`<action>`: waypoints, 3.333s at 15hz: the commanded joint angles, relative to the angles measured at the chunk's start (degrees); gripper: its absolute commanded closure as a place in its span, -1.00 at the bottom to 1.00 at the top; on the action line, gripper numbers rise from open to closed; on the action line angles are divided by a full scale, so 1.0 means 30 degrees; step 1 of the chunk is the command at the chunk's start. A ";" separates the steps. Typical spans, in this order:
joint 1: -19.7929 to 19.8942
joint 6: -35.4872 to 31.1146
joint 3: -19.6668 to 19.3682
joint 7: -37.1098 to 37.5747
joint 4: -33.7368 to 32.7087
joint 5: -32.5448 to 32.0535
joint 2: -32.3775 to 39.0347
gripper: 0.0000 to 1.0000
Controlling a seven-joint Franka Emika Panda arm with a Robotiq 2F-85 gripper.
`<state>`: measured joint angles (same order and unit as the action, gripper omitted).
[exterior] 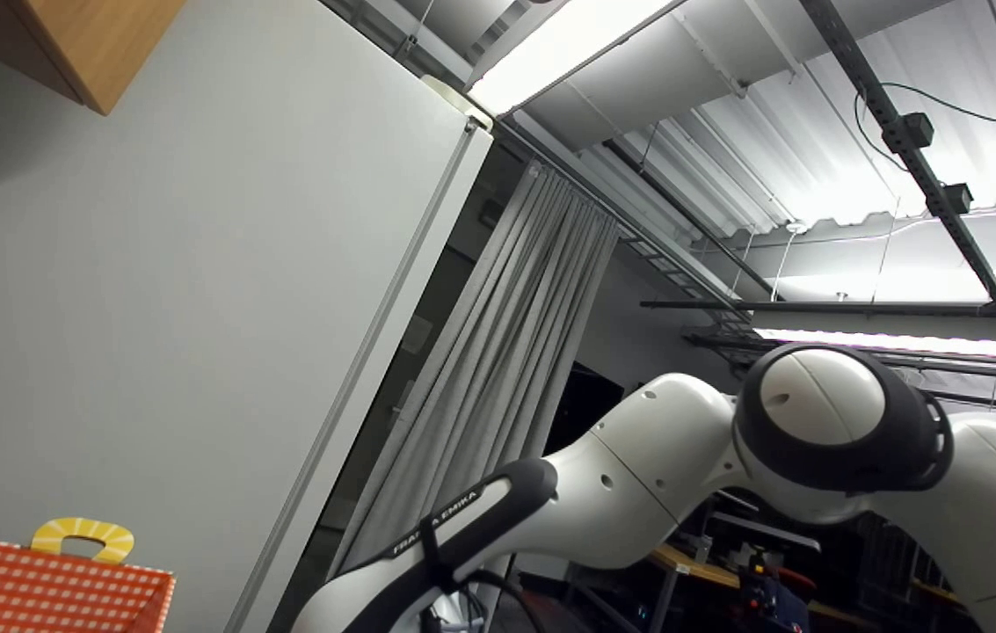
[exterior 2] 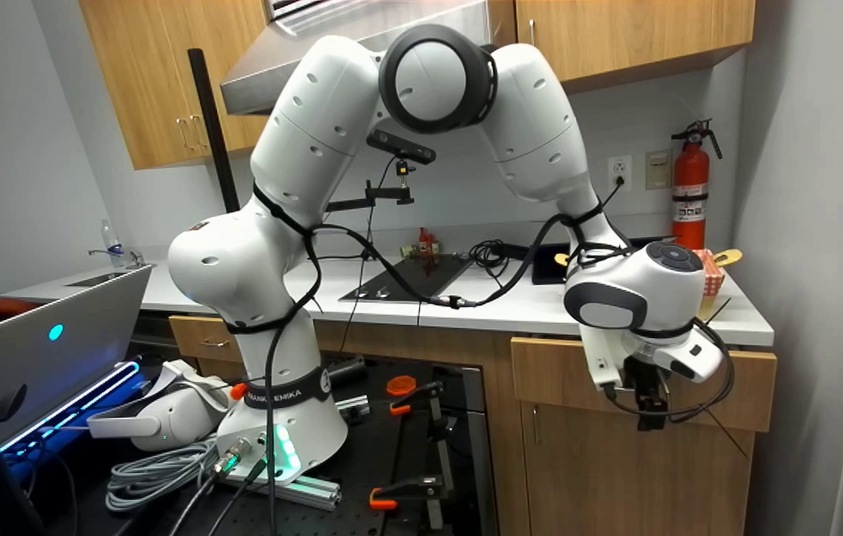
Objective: Open the drawer on the far right
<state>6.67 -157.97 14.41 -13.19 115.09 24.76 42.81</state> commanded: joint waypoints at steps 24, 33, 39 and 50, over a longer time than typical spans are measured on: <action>0.1523 -0.0149 0.2866 -0.1401 0.2877 0.1443 -0.5393 -0.31; 0.1214 -0.0281 0.3500 -0.1624 0.2692 0.1680 -0.5185 0.99; 0.0755 -0.0211 0.3346 -0.1390 0.2440 0.1386 -0.4405 1.00; 0.0147 0.0011 0.2266 -0.0806 0.2601 0.0368 -0.4150 1.00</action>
<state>8.13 -157.96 23.54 -16.16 122.45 27.51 31.05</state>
